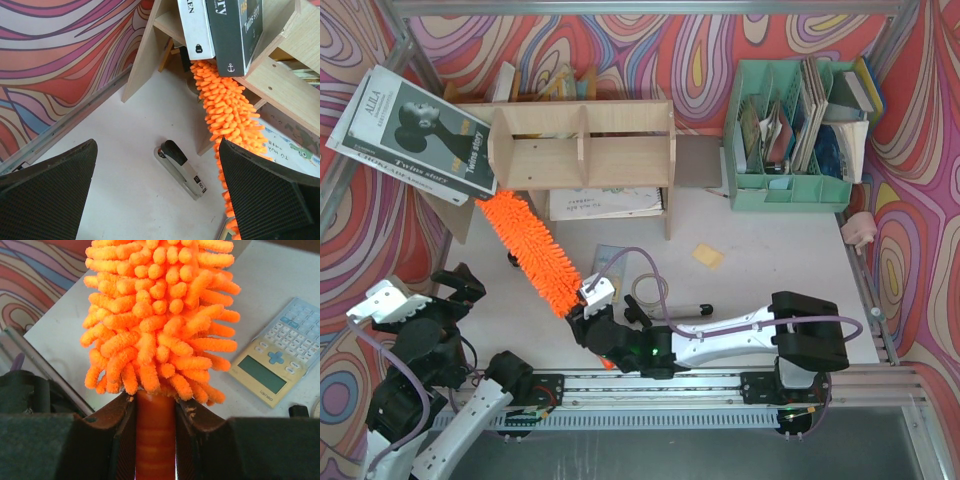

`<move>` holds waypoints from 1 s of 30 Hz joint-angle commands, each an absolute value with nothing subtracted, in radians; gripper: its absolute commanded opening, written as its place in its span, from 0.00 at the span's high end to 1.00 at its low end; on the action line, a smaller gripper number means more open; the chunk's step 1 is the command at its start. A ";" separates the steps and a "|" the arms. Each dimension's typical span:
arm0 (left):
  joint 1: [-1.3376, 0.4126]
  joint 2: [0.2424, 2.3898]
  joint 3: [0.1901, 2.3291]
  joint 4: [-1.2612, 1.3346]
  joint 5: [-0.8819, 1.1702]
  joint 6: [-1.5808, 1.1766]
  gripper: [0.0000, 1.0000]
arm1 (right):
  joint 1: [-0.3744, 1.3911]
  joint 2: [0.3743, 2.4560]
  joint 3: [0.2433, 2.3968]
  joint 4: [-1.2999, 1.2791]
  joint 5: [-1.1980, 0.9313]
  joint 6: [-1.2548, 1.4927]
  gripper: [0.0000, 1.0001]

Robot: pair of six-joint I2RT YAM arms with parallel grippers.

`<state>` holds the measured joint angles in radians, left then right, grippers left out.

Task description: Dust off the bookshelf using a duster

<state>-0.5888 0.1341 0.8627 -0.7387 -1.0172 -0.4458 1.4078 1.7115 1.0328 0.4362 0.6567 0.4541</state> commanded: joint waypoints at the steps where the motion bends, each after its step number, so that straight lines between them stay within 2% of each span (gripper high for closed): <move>1: -0.582 0.136 0.845 -0.729 -1.013 -0.446 0.02 | 1.407 1.680 1.068 0.535 0.764 0.498 1.00; 5: -0.583 0.144 0.849 -0.734 -1.012 -0.447 0.02 | 1.408 1.702 1.107 0.469 0.782 0.555 1.00; 9: -0.583 0.141 0.847 -0.735 -1.013 -0.449 0.02 | 1.407 1.749 1.220 0.231 0.838 0.703 1.00; 12: -0.582 0.140 0.847 -0.734 -1.014 -0.448 0.02 | 1.407 1.813 1.276 0.155 0.805 0.746 1.00; 23: -0.582 0.122 0.848 -0.737 -1.031 -0.449 0.02 | 1.407 1.872 1.367 0.065 0.729 0.771 1.00; 26: -0.581 0.117 0.847 -0.735 -1.029 -0.449 0.02 | 1.423 1.839 1.354 0.108 0.790 0.737 1.00; 30: -0.581 0.117 0.848 -0.736 -1.030 -0.448 0.02 | 1.492 1.803 1.347 0.166 0.972 0.689 1.00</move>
<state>-0.5880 0.1337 0.8616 -0.7387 -1.0180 -0.4454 1.4303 1.8816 1.3266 0.0696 0.7624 0.7296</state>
